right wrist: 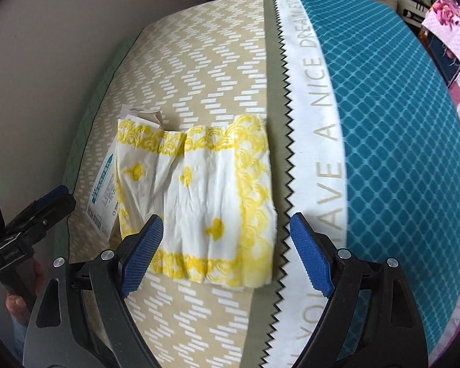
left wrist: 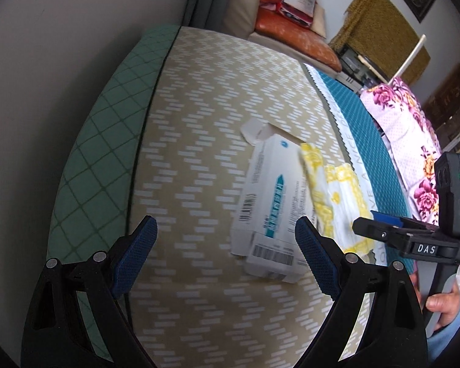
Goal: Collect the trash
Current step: 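Grasp the yellow-patterned tissue with right while left grasps the white medicine box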
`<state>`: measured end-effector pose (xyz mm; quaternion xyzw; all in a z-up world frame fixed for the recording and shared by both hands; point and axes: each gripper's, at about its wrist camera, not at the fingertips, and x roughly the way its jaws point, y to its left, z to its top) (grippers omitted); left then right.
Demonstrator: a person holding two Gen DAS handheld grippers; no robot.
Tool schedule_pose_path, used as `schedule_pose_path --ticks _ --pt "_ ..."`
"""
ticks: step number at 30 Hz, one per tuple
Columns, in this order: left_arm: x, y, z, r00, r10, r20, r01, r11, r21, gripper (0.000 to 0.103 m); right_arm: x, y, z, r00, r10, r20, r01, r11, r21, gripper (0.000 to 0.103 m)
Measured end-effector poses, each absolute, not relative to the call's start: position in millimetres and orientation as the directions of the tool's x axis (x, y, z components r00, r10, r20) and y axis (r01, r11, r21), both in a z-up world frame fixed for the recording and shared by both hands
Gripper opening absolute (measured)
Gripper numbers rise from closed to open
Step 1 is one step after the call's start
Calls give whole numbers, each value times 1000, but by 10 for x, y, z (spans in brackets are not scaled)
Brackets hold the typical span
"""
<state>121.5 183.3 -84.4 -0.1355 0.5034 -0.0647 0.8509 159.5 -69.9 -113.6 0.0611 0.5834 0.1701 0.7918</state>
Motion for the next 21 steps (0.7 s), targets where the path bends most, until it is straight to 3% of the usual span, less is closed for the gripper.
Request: schedule_pose_path --ticks 12,15,18,20,21 --pt "1275 2085 -928 485 -236 -842 -63 951 -302 92 1530 39 -1145 306 299 -904 -334 923 192 83" --pt "1264 2118 -937 482 -236 -844 -69 950 -305 92 1535 91 -1110 327 280 -903 -341 926 163 66" --pt "1287 2063 -931 478 -239 -845 -64 950 -305 92 1553 121 -1072 329 270 -905 -355 923 146 41" --pt "1314 2014 -916 478 -245 -843 -54 950 -307 92 1593 74 -1053 308 286 -907 -362 917 166 6" --pt "1329 1976 -906 477 -249 -843 -48 950 -308 92 1588 60 -1033 311 290 -905 -360 917 170 6"
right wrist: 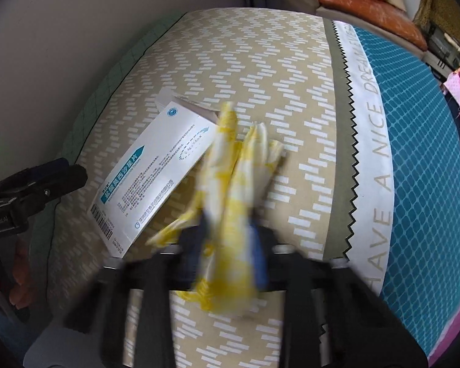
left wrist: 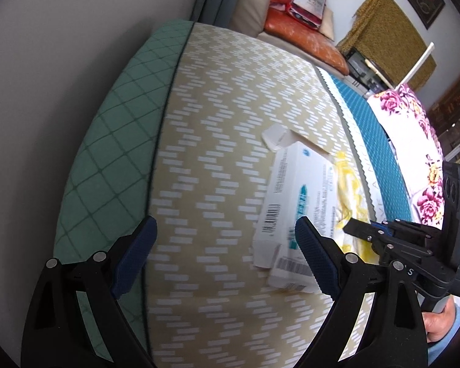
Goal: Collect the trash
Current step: 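Grasp the yellow-patterned tissue with right while left grasps the white medicine box, then carry the medicine box to the teal bin with left while right carries the tissue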
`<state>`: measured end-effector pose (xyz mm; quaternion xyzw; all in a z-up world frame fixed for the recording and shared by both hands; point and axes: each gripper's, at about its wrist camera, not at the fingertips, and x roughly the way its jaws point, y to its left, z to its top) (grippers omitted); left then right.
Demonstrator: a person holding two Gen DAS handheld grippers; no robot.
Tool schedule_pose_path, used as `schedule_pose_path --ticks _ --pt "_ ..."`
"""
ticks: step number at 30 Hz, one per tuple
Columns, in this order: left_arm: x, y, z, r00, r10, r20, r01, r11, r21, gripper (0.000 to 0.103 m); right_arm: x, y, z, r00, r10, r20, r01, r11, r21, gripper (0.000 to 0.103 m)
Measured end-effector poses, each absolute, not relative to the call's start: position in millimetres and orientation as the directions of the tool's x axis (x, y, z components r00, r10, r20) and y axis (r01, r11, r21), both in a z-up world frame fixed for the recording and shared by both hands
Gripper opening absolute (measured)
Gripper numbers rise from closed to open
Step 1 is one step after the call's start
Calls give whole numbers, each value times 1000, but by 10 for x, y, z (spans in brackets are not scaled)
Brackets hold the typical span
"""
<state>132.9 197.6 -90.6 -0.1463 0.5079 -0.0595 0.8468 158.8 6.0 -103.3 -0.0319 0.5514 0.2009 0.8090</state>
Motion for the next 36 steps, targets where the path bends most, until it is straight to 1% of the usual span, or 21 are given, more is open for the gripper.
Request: schedule_pose_path --ticks 3,10,14,16,19,23,28,36 --pt "1342 1799 -863 471 -264 -842 0 954 -300 92 1600 -179 -918 340 301 -891 -320 928 192 6" --pt "1426 1277 -869 425 -258 -868 148 966 -214 92 1630 -752 -721 388 318 -865 -223 943 247 6" --pt "1526 1104 -964 407 -227 -885 161 971 -175 92 1536 -1064 -620 402 320 -858 -181 946 268 6" --pt "1572 1099 -1004 400 -231 -887 150 971 -185 89 1460 -1212 -579 408 322 -854 -163 946 279 6" --pt "1623 1085 -1037 396 -219 -892 129 975 -182 76 1400 -1395 -523 421 327 -846 -148 945 292 6" --pt "1623 1126 -963 422 -191 -886 95 981 -167 66 1292 -1626 -466 441 334 -833 -125 942 311 6" --pt "1581 1079 -760 464 -188 -866 73 982 -174 66 1351 -1849 -485 467 345 -814 -94 935 342 6" --pt "1439 491 -412 497 -209 -842 171 975 -142 66 1210 -2249 -395 524 352 -776 -50 922 385 6"
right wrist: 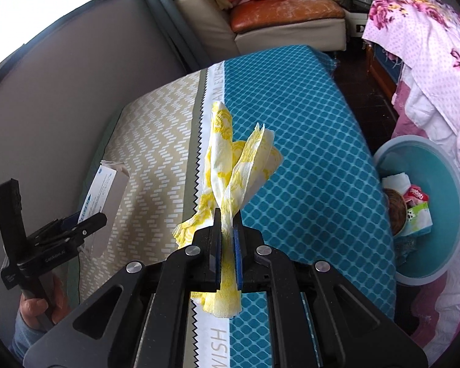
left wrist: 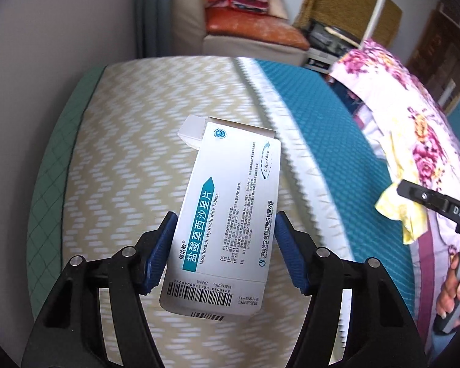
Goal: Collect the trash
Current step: 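Carry the medicine box to the teal bin with left while right carries the tissue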
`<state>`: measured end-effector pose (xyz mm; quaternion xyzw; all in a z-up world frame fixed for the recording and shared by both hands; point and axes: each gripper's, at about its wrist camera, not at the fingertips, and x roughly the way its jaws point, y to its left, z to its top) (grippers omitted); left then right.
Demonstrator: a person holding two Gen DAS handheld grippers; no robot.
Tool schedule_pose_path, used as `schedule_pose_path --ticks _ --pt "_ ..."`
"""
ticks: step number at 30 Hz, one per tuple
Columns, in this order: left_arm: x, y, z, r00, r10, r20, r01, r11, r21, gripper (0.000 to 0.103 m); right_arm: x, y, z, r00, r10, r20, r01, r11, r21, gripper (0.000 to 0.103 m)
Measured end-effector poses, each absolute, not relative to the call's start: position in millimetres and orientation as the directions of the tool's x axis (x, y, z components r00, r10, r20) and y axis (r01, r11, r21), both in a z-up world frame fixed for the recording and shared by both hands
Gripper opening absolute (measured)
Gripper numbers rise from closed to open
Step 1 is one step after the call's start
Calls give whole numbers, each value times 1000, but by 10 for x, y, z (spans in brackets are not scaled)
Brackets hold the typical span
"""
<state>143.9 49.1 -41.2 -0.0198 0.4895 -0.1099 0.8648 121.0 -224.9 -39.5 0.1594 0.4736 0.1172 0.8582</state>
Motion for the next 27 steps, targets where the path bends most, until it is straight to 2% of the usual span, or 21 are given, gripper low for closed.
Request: schedule_pose_path --ticks 12,27 --pt "1345 -691 -227 476 -263 -839 341 935 -99 66 849 -3153 -256 634 294 -715 57 904 423 6" --pt "1313 -2180 -298 402 -311 -861 529 846 -59 66 485 -4420 -330 706 190 -682 208 865 457 6"
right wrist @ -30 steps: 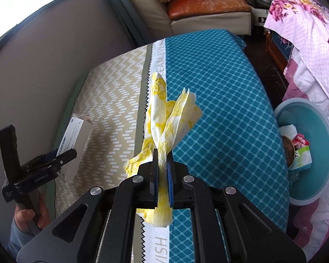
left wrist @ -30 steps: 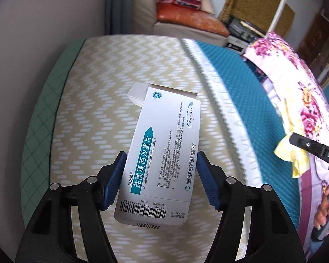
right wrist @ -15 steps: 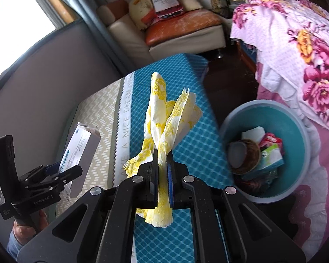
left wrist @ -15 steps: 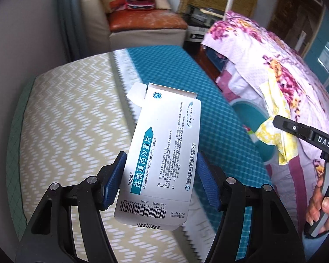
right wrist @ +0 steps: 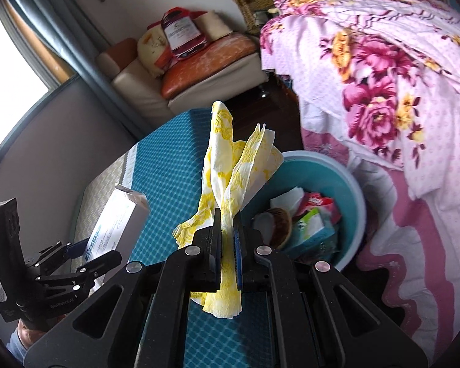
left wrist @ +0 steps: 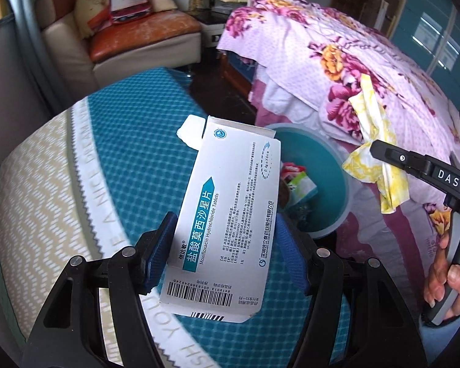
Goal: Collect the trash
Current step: 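Carry the medicine box to the teal bin with left while right carries the tissue, then release the medicine box into the bin with left while right drops the tissue in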
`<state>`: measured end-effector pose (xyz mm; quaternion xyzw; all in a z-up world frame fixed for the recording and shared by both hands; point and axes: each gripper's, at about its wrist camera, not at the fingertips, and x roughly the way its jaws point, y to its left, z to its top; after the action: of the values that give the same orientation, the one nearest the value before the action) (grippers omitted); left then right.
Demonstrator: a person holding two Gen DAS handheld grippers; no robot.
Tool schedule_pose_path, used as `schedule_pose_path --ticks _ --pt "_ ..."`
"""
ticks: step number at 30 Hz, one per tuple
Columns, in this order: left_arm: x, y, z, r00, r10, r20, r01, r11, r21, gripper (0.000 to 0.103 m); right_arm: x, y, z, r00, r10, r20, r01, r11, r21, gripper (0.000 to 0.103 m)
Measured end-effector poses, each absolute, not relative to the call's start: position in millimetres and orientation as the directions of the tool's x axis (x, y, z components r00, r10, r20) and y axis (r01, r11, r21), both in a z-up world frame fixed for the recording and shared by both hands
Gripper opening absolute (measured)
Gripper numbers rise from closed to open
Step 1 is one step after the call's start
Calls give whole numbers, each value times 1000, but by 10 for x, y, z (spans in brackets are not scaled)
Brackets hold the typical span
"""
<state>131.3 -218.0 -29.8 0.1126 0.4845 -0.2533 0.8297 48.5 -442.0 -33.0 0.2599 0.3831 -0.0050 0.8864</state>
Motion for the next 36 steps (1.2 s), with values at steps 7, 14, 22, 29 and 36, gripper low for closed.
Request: schedule_pose_path --ticks 7,14,22,29,36 --pt "1349 -2709 -432 358 -323 -876 588 806 -58 66 457 -4857 -389 711 154 -686 263 847 462 6" --pt "1456 -3070 -577 314 -339 -887 615 784 -82 66 510 -5061 -474 697 139 -704 292 841 455 7" --pt "1581 -3313 -713 280 -360 -890 630 768 -112 67 621 -5164 -547 682 124 -721 313 841 441 7" --pt "1706 -3381 -816 262 -373 -890 621 771 -140 71 712 -5190 -584 665 106 -740 334 843 421 8" --pt "1779 -3311 -852 277 -360 -891 599 789 -133 89 797 -5167 -607 653 96 -751 342 848 406 9"
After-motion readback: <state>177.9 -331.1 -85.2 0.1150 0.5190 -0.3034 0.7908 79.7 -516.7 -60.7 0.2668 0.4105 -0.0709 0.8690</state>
